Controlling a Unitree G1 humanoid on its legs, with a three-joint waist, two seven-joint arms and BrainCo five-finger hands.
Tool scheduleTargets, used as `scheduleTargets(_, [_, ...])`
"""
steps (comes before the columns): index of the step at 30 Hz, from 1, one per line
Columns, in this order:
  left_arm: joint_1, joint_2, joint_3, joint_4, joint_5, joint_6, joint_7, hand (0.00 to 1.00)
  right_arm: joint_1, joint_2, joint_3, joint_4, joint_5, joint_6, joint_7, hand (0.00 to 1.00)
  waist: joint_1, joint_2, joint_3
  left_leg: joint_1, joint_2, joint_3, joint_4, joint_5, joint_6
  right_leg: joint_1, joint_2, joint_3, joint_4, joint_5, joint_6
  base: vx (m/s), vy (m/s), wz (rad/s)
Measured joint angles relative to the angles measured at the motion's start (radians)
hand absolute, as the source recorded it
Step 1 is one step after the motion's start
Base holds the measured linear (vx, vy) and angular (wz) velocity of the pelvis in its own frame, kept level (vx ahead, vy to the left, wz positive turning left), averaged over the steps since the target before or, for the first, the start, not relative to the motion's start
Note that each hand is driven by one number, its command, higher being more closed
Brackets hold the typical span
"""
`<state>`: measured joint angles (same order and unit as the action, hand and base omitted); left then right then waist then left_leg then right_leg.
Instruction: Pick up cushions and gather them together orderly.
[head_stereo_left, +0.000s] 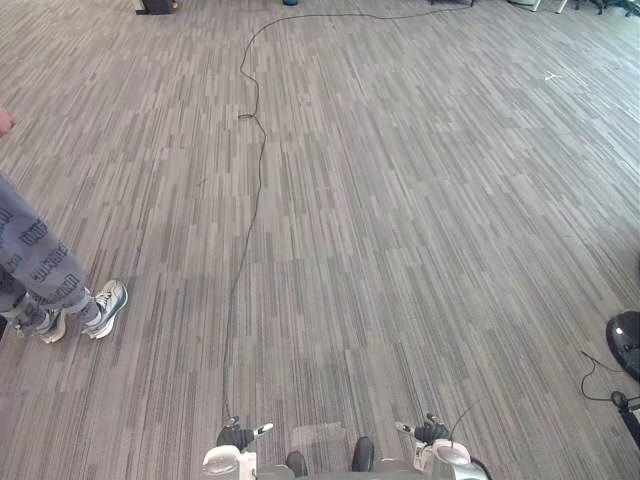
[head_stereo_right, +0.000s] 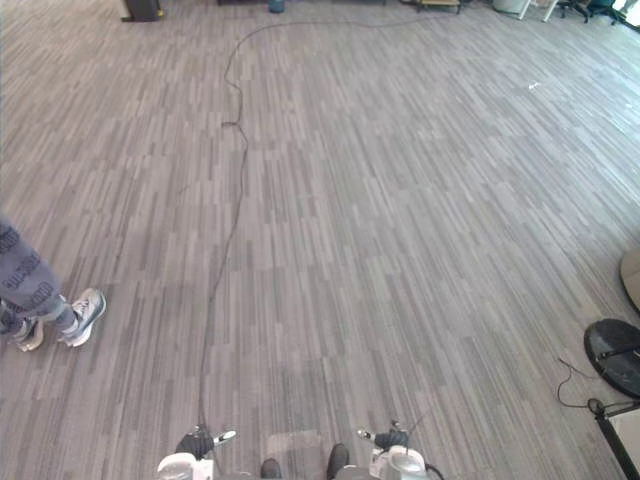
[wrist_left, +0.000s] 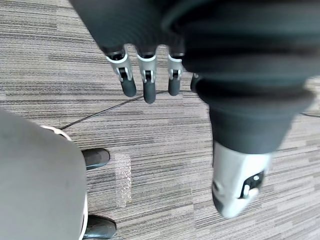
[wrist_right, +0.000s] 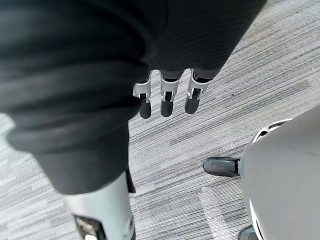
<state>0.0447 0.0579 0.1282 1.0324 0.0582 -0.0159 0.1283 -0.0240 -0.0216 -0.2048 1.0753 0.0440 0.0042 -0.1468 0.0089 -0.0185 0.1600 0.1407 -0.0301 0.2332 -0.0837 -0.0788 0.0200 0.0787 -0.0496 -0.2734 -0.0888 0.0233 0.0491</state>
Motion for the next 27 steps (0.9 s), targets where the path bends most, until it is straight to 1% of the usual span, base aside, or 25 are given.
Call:
scheduleTargets(3, [-0.004, 0.004, -0.009, 0.0, 0.0, 0.001, 0.001, 0.0, -0.001, -0.001, 0.0, -0.001, 0.001, -0.001, -0.004, 0.0, -0.002, 0.0, 0.0, -0.032, 0.0, -0.016, 0.008, -0.001, -0.001, -0.024, -0.002, -0.021, 0.021, -0.021, -0.004, 0.0, -0.017, 0.17])
scheduleTargets(4, [-0.007, 0.008, -0.013, -0.002, 0.0, 0.002, 0.001, 0.0, -0.002, -0.001, 0.0, -0.002, 0.005, -0.003, -0.007, 0.0, -0.006, -0.002, 0.001, -0.056, 0.003, -0.031, 0.038, -0.014, -0.005, -0.049, -0.009, -0.029, 0.057, -0.047, -0.006, 0.08, -0.013, 0.43])
scheduleTargets(5, [-0.011, 0.009, -0.012, -0.002, -0.002, 0.002, 0.001, 0.0, -0.002, -0.003, -0.001, -0.001, 0.008, -0.004, -0.01, 0.0, -0.005, -0.003, 0.003, -0.085, 0.007, -0.045, 0.088, -0.038, -0.006, -0.066, -0.016, -0.038, 0.091, -0.069, -0.007, 0.13, -0.017, 0.53])
scheduleTargets(7, [-0.018, 0.006, -0.009, -0.012, -0.004, 0.001, 0.002, 0.0, 0.001, -0.01, -0.001, 0.0, 0.018, -0.005, -0.012, 0.0, 0.003, 0.0, 0.006, -0.143, 0.027, -0.052, 0.229, -0.115, -0.014, -0.078, -0.021, -0.051, 0.153, -0.115, -0.009, 0.13, -0.017, 0.29])
scheduleTargets(8, [-0.017, 0.005, -0.005, -0.025, -0.004, 0.001, 0.001, 0.0, 0.001, -0.011, 0.0, -0.002, 0.023, -0.007, -0.012, 0.0, 0.011, 0.004, 0.01, -0.174, 0.045, -0.044, 0.33, -0.158, -0.031, -0.074, -0.02, -0.051, 0.178, -0.144, -0.013, 0.12, -0.019, 0.02])
scheduleTargets(9, [-0.018, 0.001, 0.015, -0.044, -0.004, 0.001, 0.001, 0.0, 0.002, -0.008, 0.003, -0.012, 0.03, -0.01, -0.012, 0.0, 0.017, 0.005, 0.018, -0.236, 0.073, -0.017, 0.499, -0.186, -0.055, -0.068, -0.022, -0.048, 0.202, -0.175, -0.02, 0.14, -0.023, -0.04])
scheduleTargets(10, [-0.018, -0.008, 0.044, -0.063, -0.007, 0.0, 0.001, 0.0, 0.005, -0.005, 0.007, -0.032, 0.037, -0.01, -0.012, 0.0, 0.02, 0.007, 0.034, -0.292, 0.106, 0.013, 0.663, -0.189, -0.055, -0.051, -0.022, -0.045, 0.214, -0.193, -0.024, 0.1, -0.015, -0.1])
scheduleTargets(11, [-0.018, -0.019, 0.064, -0.079, -0.019, -0.001, 0.001, 0.0, 0.01, -0.005, 0.011, -0.05, 0.037, -0.013, -0.013, 0.0, 0.027, 0.016, 0.048, -0.35, 0.147, 0.035, 0.797, -0.189, -0.059, -0.035, -0.016, -0.041, 0.223, -0.208, -0.029, 0.15, 0.033, -0.26])
scheduleTargets(12, [-0.017, -0.03, 0.08, -0.093, -0.026, -0.004, 0.002, 0.0, 0.01, -0.007, 0.01, -0.062, 0.037, -0.013, -0.016, 0.0, 0.038, 0.027, 0.06, -0.392, 0.198, 0.055, 0.893, -0.222, -0.054, -0.009, -0.01, -0.035, 0.232, -0.231, -0.028, 0.21, 0.077, -0.25])
scheduleTargets(14, [-0.019, -0.034, 0.079, -0.103, -0.039, -0.012, 0.002, 0.0, 0.013, -0.015, 0.008, -0.061, 0.037, -0.011, -0.024, 0.0, 0.039, 0.033, 0.063, -0.454, 0.219, 0.065, 0.847, -0.244, -0.057, 0.013, -0.023, -0.027, 0.232, -0.253, -0.016, 0.28, 0.131, -0.16])
scheduleTargets(16, [-0.022, -0.033, 0.082, -0.125, -0.045, -0.023, 0.002, 0.0, 0.016, -0.018, 0.008, -0.059, 0.037, -0.009, -0.027, 0.0, 0.047, 0.024, 0.069, -0.518, 0.206, 0.062, 0.693, -0.211, -0.058, 0.03, -0.063, -0.025, 0.226, -0.276, 0.017, 0.3, 0.19, -0.07])
scheduleTargets(17, [-0.023, -0.033, 0.081, -0.134, -0.046, -0.024, 0.002, 0.0, 0.016, -0.019, 0.008, -0.056, 0.037, -0.006, -0.03, 0.0, 0.05, 0.022, 0.07, -0.543, 0.19, 0.058, 0.584, -0.155, -0.073, 0.042, -0.085, -0.024, 0.221, -0.289, 0.038, 0.32, 0.22, -0.02])
scheduleTargets(18, [-0.024, -0.032, 0.082, -0.138, -0.048, -0.025, 0.002, 0.0, 0.015, -0.019, 0.008, -0.053, 0.037, -0.006, -0.031, 0.0, 0.053, 0.02, 0.07, -0.554, 0.175, 0.057, 0.507, -0.058, -0.069, 0.056, -0.105, -0.019, 0.215, -0.303, 0.06, 0.57, 0.344, -0.04])
scheduleTargets(19, [-0.025, -0.027, 0.081, -0.136, -0.05, -0.026, 0.003, 0.0, 0.013, -0.016, 0.009, -0.029, 0.037, -0.005, -0.031, 0.0, 0.059, -0.004, 0.058, -0.544, 0.135, 0.069, 0.495, 0.0, -0.02, 0.074, -0.138, -0.007, 0.191, -0.313, 0.075, 0.62, 0.336, 0.0])
scheduleTargets(20, [-0.03, -0.024, 0.083, -0.139, -0.052, -0.03, 0.002, 0.0, 0.011, -0.004, 0.01, -0.026, 0.037, -0.004, -0.028, 0.0, 0.058, -0.011, 0.056, -0.555, 0.132, 0.082, 0.534, -0.043, -0.011, 0.087, -0.146, 0.011, 0.182, -0.297, 0.054, 0.56, 0.272, 0.0])
scheduleTargets(21, [-0.036, -0.022, 0.101, -0.139, -0.052, -0.032, 0.003, 0.0, 0.008, 0.01, 0.006, -0.033, 0.036, -0.005, -0.028, 0.0, 0.061, -0.017, 0.059, -0.571, 0.139, 0.085, 0.589, -0.075, 0.01, 0.089, -0.148, 0.029, 0.186, -0.276, 0.055, 0.57, 0.281, -0.02])
scheduleTargets(22, [-0.039, -0.009, 0.123, -0.138, -0.051, -0.032, 0.004, 0.0, 0.008, 0.037, -0.005, -0.04, 0.035, -0.008, -0.027, 0.0, 0.068, -0.037, 0.062, -0.562, 0.142, 0.091, 0.654, -0.135, 0.025, 0.091, -0.166, 0.053, 0.243, -0.253, 0.081, 0.54, 0.289, -0.09])
scheduleTargets(23, [-0.039, 0.0, 0.117, -0.134, -0.05, -0.029, 0.004, 0.0, 0.009, 0.043, -0.011, -0.039, 0.035, -0.008, -0.027, 0.0, 0.072, -0.046, 0.058, -0.549, 0.141, 0.097, 0.662, -0.157, 0.029, 0.078, -0.173, 0.069, 0.296, -0.246, 0.093, 0.63, 0.323, -0.15])
scheduleTargets(24, [-0.039, 0.013, 0.105, -0.123, -0.045, -0.023, 0.004, 0.0, 0.01, 0.044, -0.018, -0.039, 0.035, -0.009, -0.026, 0.0, 0.076, -0.052, 0.057, -0.505, 0.141, 0.105, 0.657, -0.194, 0.028, 0.032, -0.188, 0.093, 0.443, -0.228, 0.119, 0.41, 0.184, -0.13])
scheduleTargets(25, [-0.039, 0.02, 0.093, -0.112, -0.042, -0.02, 0.004, 0.0, 0.011, 0.043, -0.02, -0.04, 0.035, -0.012, -0.026, 0.0, 0.075, -0.053, 0.059, -0.47, 0.139, 0.11, 0.644, -0.217, 0.024, -0.015, -0.2, 0.109, 0.579, -0.19, 0.129, 0.5, 0.195, -0.17])
scheduleTargets(26, [-0.042, 0.037, 0.071, -0.106, -0.04, -0.017, 0.004, 0.0, 0.011, 0.043, -0.019, -0.048, 0.035, -0.015, -0.024, 0.0, 0.073, -0.062, 0.066, -0.408, 0.132, 0.113, 0.613, -0.238, 0.023, -0.104, -0.221, 0.13, 0.79, -0.124, 0.132, 0.48, 0.124, -0.11])
scheduleTargets(27, [-0.042, 0.047, 0.059, -0.088, -0.04, -0.006, 0.004, 0.0, 0.013, 0.041, -0.019, -0.066, 0.034, -0.017, -0.023, 0.0, 0.067, -0.059, 0.075, -0.327, 0.129, 0.112, 0.575, -0.26, 0.019, -0.184, -0.232, 0.117, 1.004, -0.132, 0.103, 0.47, 0.085, -0.11])
